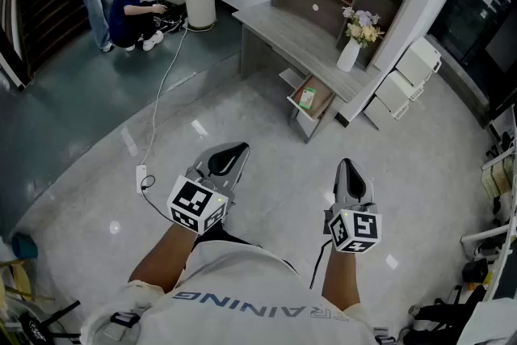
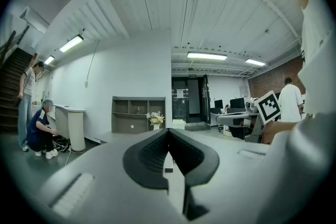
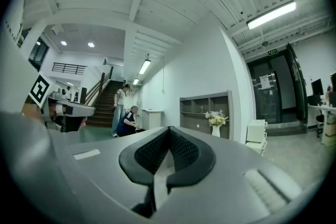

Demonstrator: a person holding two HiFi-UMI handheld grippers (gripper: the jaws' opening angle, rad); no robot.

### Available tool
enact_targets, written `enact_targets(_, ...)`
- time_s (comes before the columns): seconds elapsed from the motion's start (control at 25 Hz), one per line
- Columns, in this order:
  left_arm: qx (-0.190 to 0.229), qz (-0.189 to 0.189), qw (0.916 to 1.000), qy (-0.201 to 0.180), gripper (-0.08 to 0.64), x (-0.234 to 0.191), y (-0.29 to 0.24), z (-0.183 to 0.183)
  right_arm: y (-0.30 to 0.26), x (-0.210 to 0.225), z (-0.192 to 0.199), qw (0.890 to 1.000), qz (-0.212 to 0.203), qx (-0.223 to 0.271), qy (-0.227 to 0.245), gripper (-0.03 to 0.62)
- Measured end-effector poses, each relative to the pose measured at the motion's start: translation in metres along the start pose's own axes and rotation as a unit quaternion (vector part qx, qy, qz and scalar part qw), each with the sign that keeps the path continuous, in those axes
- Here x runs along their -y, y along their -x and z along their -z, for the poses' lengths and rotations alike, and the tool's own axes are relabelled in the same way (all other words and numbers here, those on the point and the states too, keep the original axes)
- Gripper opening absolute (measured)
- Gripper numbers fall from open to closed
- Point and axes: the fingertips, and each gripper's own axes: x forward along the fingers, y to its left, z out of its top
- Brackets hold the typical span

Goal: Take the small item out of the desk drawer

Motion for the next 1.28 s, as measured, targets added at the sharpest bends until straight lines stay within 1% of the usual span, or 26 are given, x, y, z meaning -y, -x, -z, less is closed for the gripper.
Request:
enact_targets(0.28, -0.006, 0.010, 0.9999, 0.007, 0.000, 0.012, 0.016, 0.009, 0.015, -0.011, 0.008, 1.000, -0.001, -0.009, 0.000, 0.014)
enact_targets(0.52, -0.008, 0.007, 0.9999, 0.008, 0.000, 0.012, 0.024, 0.012, 0.016, -0.019, 0.013, 1.000, -0.005, -0.014, 0.003, 0.014)
enact_targets(0.72, -0.015, 0.009, 0.9998, 0.009, 0.000, 0.010, 0.025, 0.017, 0.013, -0.020, 0.019, 1.000, -0.004, -0.017, -0.007, 0.014)
enact_targets(0.88, -0.023, 0.009, 0.9996, 0.014, 0.000, 0.000, 0.023, 0.021, 0.003, -0.026, 0.018, 1.000, -0.008, -0.008, -0.016, 0.014)
enact_targets(1.0, -0.026, 0.013, 0.9994, 0.018, 0.000, -0.012, 0.017, 0.023, -0.011, -0.030, 0.021, 1.000, -0.009, -0.010, -0.019, 0.017)
enact_targets(1.28, -0.029, 0.031, 0.9987, 0.030, 0.000, -0.061, -0.010, 0.030, -0.061, -0.041, 0.025, 1.000, 0.003, -0.028, -0.012, 0.018)
